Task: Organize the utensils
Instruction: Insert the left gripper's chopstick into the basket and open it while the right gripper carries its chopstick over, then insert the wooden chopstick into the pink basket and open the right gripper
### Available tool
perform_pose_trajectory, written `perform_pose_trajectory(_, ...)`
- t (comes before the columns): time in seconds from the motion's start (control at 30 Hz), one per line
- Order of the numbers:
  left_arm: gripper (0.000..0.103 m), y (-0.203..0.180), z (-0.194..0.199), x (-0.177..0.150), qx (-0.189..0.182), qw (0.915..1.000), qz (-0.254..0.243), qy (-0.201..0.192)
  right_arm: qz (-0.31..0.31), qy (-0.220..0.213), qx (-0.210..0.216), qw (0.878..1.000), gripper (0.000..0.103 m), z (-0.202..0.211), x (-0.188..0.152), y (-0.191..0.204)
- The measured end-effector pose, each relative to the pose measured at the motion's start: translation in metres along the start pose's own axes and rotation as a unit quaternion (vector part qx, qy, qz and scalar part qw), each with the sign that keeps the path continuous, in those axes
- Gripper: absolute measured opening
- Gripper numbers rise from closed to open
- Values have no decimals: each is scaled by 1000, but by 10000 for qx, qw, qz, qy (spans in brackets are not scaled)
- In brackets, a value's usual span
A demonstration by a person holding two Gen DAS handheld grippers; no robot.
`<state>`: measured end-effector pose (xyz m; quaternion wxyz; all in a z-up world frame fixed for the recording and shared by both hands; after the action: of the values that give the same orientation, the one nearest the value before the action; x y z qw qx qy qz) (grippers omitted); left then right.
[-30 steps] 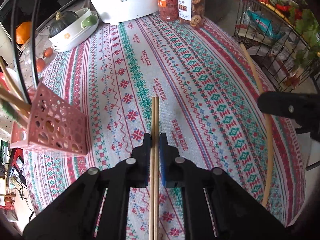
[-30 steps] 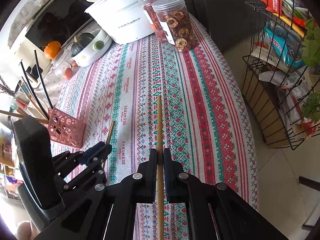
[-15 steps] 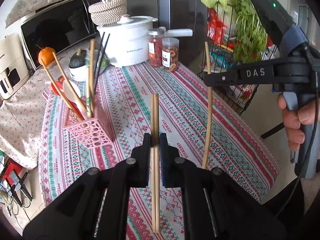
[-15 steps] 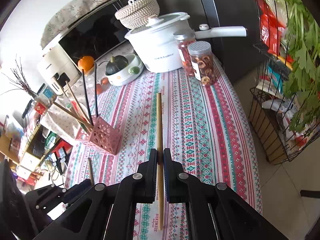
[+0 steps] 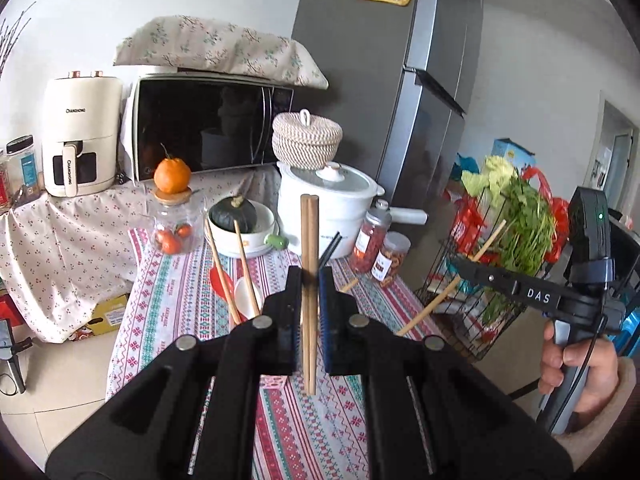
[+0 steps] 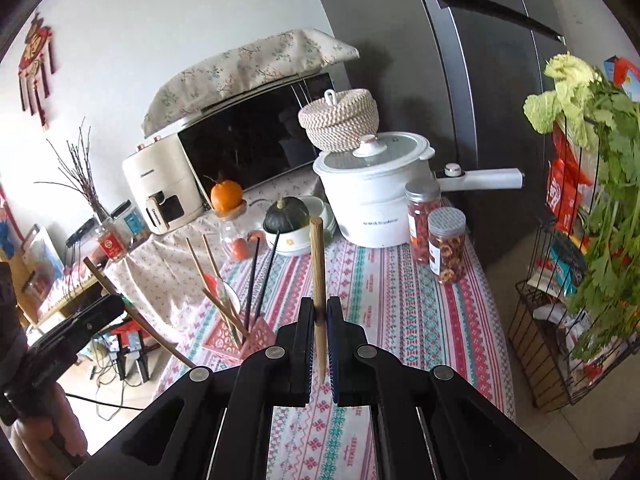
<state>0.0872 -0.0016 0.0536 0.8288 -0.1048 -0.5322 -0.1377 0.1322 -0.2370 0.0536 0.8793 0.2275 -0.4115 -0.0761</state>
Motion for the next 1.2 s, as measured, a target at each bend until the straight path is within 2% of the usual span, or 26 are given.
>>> perform_pose_trajectory(0.17,9,12,13,7,393,9972,-144,-622,105,-95,90,9999,6,1,9,15)
perform_pose_trajectory(0.3,9,18,9,11,602,9940,-380,-831,133,-96,118,9998,6,-2,10,21)
perform_pose_trajectory(0.43,9,18,-11,8,706,9936,-612,-640,137,-55,127,9998,6,-8,8,23)
perform_pose_trajectory(0.6,10,21,-49,-4,664,9951,-730,-86,122,-16,151,9998,6,-11,5,27)
perform_pose_trajectory(0.67,10,25,-61,-10,625,9962,-599,102,140,-18,171,9998,6,-9,5,29)
perform_pose_trajectory(0.7,13,28,-64,-12,576,9969,-507,173,156,-24,187,9997,6,-8,5,30)
perform_pose_trajectory(0.77,34,32,-66,-16,524,9975,-354,305,196,-32,229,9995,6,-4,4,35)
perform_pose_trajectory(0.83,59,33,-60,-18,492,9981,-259,273,253,-27,281,9993,6,1,5,40)
perform_pose_trajectory(0.93,78,38,-50,-21,470,9979,-227,384,326,27,348,9989,6,8,4,49)
perform_pose_trajectory(0.97,82,40,-46,-23,469,9975,-200,485,341,37,401,9986,6,11,4,53)
perform_pose_trajectory(1.2,93,76,-29,-56,463,9905,525,1180,347,-69,796,9962,6,19,3,83)
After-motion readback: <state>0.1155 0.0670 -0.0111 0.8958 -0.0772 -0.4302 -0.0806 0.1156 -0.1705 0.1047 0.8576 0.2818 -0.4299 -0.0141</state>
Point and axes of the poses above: each gripper's, at about its wrist camera, not at the fingertips, and z roughly against the way its jaws point, y to its left, x to its top, the point moved 2 cm from there along -z, roughly the way its jaws point, and after that the axes turned 12 degrees about -z, right-handed, at the moved point
